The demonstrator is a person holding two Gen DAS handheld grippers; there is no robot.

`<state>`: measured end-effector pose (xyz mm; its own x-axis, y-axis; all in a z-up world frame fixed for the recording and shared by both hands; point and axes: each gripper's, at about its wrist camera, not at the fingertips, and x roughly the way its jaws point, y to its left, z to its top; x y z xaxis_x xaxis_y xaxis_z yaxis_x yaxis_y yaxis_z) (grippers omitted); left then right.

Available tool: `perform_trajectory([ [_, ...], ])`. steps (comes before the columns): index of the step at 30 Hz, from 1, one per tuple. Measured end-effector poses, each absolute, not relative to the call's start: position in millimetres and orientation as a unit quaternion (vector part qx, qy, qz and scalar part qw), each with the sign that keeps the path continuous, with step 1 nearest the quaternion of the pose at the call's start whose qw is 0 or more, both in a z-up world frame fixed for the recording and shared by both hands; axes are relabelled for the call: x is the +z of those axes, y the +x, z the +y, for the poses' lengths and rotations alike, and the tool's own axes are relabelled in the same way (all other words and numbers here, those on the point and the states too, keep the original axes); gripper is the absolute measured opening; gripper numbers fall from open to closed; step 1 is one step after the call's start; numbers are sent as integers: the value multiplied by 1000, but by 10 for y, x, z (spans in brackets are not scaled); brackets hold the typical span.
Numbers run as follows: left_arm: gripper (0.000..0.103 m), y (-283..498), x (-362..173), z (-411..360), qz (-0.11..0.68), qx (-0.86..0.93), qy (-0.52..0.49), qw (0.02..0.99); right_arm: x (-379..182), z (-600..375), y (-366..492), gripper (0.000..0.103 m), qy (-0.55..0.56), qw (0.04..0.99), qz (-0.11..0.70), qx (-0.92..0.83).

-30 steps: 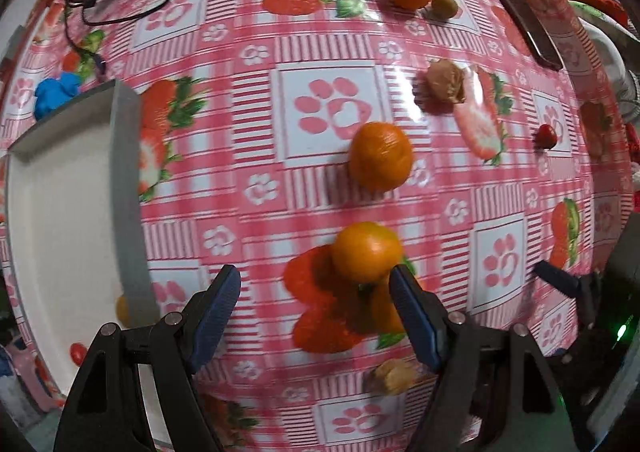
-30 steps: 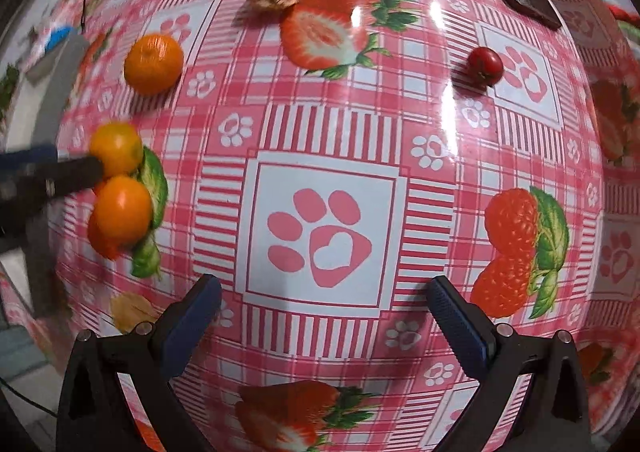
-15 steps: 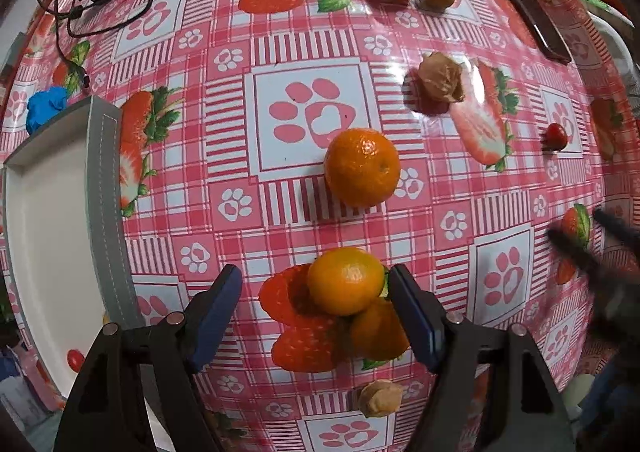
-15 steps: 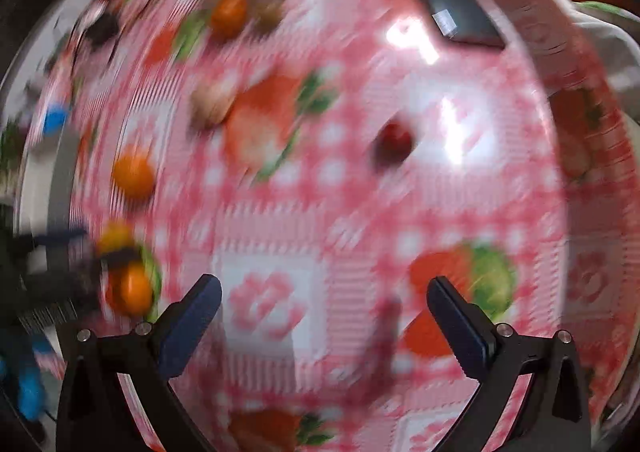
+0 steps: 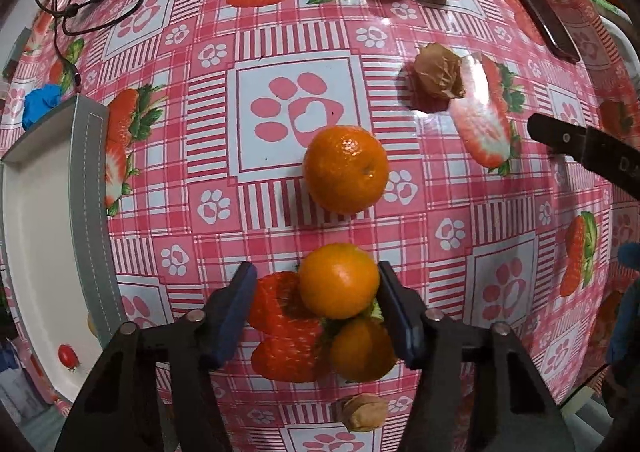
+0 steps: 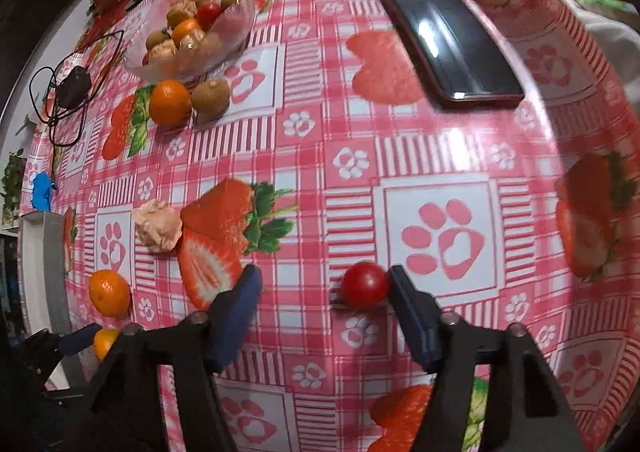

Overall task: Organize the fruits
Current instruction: 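Close the left tool on an orange while the right tool grasps a red cherry tomato, then carry the orange and cherry tomato over the white tray and open both tools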

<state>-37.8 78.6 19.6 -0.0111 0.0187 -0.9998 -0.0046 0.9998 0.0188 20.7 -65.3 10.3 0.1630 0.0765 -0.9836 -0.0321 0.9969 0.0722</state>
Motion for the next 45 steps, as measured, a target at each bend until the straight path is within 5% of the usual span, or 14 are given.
perform_trajectory([
  [2, 42, -382, 217, 774, 706, 10, 5, 708, 78, -642, 208, 51, 19, 765, 643, 36],
  [3, 40, -376, 244, 759, 704, 11, 6, 710, 81, -650, 203, 32, 21, 766, 641, 39],
  [4, 40, -377, 241, 759, 703, 12, 7, 711, 74, -657, 206, 23, 28, 765, 642, 45],
  [20, 40, -845, 839, 1374, 661, 18, -51, 749, 412, -430, -235, 23, 78, 757, 639, 110],
  [45, 41, -1786, 647, 3290, 657, 165, -105, 728, 266, 2452, -680, 23, 9, 684, 655, 321],
])
